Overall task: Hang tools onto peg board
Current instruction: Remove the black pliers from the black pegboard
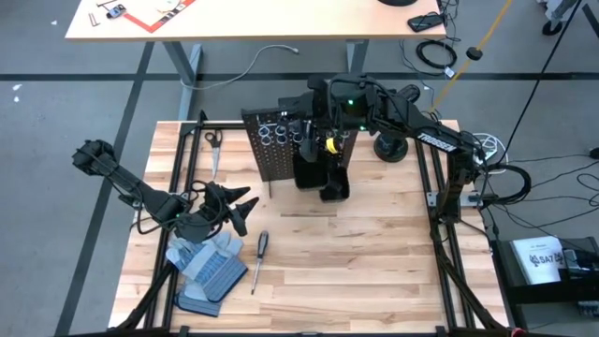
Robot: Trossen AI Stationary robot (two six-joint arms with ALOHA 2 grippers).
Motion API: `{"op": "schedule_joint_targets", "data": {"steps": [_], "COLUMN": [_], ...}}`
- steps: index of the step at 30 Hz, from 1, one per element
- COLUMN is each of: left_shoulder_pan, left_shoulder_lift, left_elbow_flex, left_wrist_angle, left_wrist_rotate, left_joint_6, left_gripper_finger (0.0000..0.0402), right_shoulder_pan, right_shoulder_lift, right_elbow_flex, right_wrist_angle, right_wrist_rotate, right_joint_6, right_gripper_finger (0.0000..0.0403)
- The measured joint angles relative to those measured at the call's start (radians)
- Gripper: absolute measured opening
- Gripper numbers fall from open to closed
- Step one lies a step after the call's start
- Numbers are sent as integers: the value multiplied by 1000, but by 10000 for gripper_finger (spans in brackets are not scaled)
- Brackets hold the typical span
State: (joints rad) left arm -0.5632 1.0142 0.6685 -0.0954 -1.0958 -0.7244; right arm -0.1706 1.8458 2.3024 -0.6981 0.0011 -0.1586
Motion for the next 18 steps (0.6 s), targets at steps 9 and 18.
{"op": "schedule_joint_targets", "data": {"steps": [9, 18], "left_shoulder_pan": [0, 3], "left_shoulder_lift": [0, 0], "left_elbow_flex": [0, 0], "left_wrist_angle": [-1, -21], "left_wrist_rotate": [0, -121], "left_joint_6": [0, 175], "left_gripper_finger": [225, 225], "right_shoulder_pan": [10, 10], "right_shoulder_lift": [0, 0], "right_elbow_flex": [-1, -1], "right_wrist_angle": [23, 19], "right_wrist_rotate": [0, -5], "right_joint_6": [66, 111], "right_gripper_finger": [23, 21]}}
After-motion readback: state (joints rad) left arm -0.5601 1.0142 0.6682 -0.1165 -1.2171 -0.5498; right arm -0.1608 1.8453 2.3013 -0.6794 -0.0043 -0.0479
